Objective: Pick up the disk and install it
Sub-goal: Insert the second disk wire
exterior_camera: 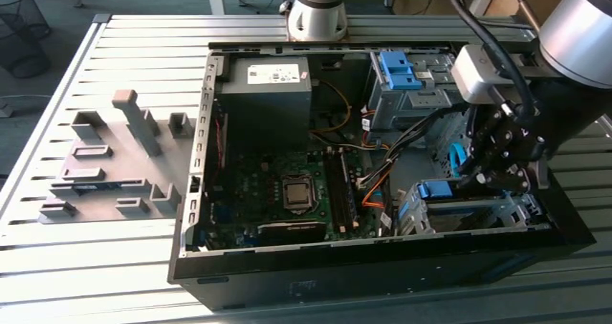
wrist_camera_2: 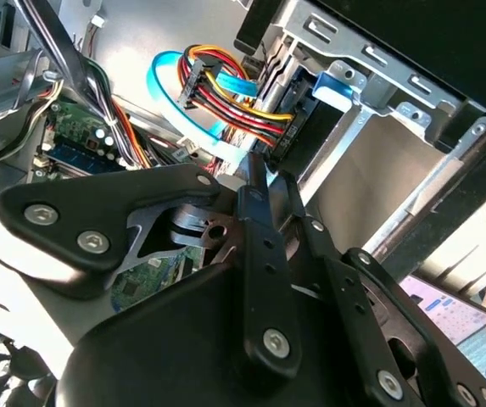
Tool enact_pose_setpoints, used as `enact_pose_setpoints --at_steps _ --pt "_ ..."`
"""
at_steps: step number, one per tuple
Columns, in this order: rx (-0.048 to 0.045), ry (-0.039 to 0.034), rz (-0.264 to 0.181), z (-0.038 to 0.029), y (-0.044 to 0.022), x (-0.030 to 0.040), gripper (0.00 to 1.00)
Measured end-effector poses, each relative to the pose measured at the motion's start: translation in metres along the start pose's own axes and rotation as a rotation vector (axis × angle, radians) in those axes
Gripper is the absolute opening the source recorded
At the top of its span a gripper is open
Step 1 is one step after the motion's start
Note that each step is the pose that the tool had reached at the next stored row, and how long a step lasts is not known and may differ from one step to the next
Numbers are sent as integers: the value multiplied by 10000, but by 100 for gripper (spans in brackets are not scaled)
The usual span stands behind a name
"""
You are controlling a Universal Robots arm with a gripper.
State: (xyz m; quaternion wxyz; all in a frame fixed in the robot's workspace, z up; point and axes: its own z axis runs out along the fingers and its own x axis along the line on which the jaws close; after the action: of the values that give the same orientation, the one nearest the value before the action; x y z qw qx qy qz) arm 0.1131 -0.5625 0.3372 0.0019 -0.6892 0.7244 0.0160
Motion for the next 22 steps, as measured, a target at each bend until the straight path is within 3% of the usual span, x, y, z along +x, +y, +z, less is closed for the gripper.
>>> enact_pose_setpoints --at_steps 3,7,8,22 --pt "0 1 -1 -49 1 -1 24" --pt "0 -7 -1 -54 1 -2 22" --pt "0 -5 -1 -54 1 -2 16" --pt "-1 -17 -1 53 -1 2 16"
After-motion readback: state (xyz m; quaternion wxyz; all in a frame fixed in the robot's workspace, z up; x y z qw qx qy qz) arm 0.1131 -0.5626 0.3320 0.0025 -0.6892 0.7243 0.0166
